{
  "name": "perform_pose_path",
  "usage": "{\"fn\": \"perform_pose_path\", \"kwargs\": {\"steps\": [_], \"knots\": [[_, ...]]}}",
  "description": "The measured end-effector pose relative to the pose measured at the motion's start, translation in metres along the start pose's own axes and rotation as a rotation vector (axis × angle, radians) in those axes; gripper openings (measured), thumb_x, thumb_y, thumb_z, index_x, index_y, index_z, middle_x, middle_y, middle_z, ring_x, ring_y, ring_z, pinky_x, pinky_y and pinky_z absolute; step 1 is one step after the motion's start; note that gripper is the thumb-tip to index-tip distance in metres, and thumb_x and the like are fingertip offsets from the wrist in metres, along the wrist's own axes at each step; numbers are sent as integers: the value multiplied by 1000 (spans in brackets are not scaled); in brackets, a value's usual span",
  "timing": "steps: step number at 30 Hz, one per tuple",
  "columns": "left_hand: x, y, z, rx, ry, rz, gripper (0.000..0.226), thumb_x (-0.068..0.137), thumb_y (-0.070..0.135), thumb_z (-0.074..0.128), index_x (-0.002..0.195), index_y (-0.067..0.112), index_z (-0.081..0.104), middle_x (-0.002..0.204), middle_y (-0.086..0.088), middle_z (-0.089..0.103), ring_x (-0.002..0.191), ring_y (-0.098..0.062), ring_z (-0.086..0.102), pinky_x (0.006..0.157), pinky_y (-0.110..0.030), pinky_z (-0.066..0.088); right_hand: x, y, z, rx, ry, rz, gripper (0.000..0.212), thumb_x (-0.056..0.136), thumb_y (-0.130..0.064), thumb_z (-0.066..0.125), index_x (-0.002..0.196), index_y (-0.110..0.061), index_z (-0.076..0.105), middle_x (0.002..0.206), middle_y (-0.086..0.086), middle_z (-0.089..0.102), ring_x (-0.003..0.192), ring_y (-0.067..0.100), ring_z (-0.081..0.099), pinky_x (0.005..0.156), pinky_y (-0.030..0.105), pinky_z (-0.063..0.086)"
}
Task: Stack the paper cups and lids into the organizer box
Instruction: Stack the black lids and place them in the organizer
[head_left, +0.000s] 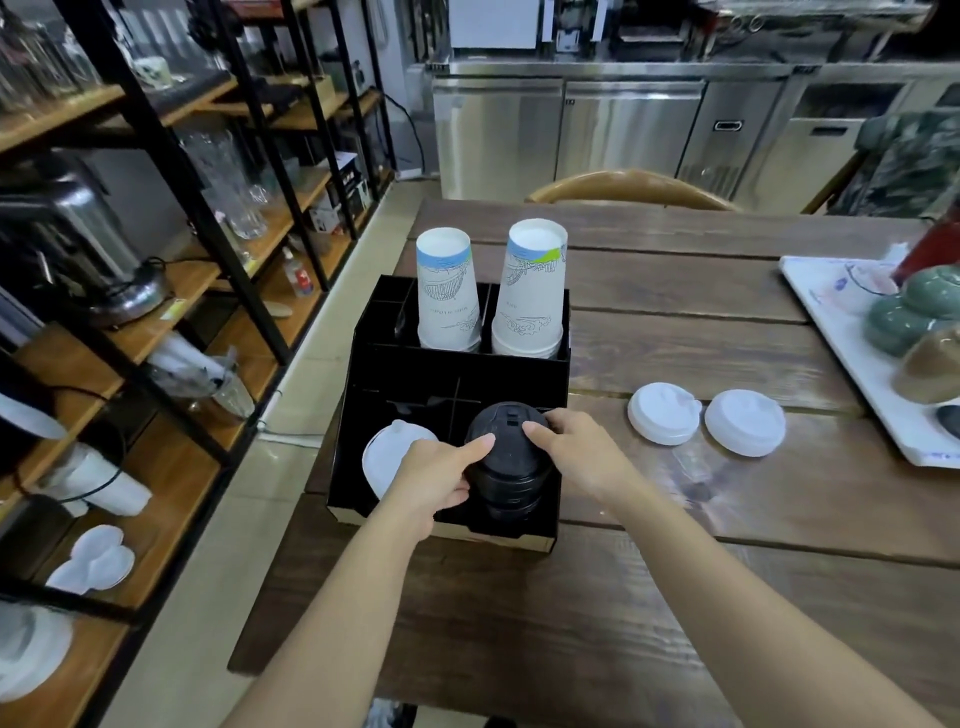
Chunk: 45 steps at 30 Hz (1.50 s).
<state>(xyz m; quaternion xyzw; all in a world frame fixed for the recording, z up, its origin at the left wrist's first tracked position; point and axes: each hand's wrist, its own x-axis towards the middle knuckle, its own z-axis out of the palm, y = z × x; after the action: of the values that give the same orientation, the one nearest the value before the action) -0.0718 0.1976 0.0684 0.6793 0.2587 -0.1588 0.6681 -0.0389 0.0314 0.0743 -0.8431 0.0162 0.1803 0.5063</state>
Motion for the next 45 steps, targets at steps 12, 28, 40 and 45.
{"fn": "perform_pose_path", "kwargs": {"steps": [12, 28, 40, 45], "knots": [[6, -13, 3, 8, -9, -37, 26, 86, 27, 65, 102, 8, 61, 115, -9, 62, 102, -20, 59, 84, -28, 49, 3, 0, 8, -644, 115, -148, 41, 94, -37, 47, 122, -10, 55, 122, 12, 59, 118, 33, 48, 92, 40, 37], [11, -3, 2, 83, -16, 159, 48, 86, 27, 62, 131, 16, 49, 131, -4, 55, 119, -18, 50, 90, -30, 36, 3, 5, -5, -213, 130, -167, 49, 88, -40, 56, 128, -12, 50, 122, 6, 59, 106, 17, 55, 87, 28, 41], [-14, 47, 64, 459, 112, 776, 46, 88, 31, 57, 132, 21, 47, 135, 8, 50, 117, 2, 40, 95, -17, 28, 6, 37, -54, 23, 364, -127, 18, 87, -33, 60, 104, -32, 54, 88, -10, 59, 79, 0, 55, 65, 15, 40], [-1, 48, 128, 548, -75, 790, 55, 87, 27, 58, 139, 19, 39, 143, 5, 42, 130, -4, 35, 98, -13, 22, 7, 66, -85, 80, 382, -13, 55, 84, -37, 62, 132, -17, 44, 124, 3, 54, 108, 17, 53, 84, 25, 39]]}}
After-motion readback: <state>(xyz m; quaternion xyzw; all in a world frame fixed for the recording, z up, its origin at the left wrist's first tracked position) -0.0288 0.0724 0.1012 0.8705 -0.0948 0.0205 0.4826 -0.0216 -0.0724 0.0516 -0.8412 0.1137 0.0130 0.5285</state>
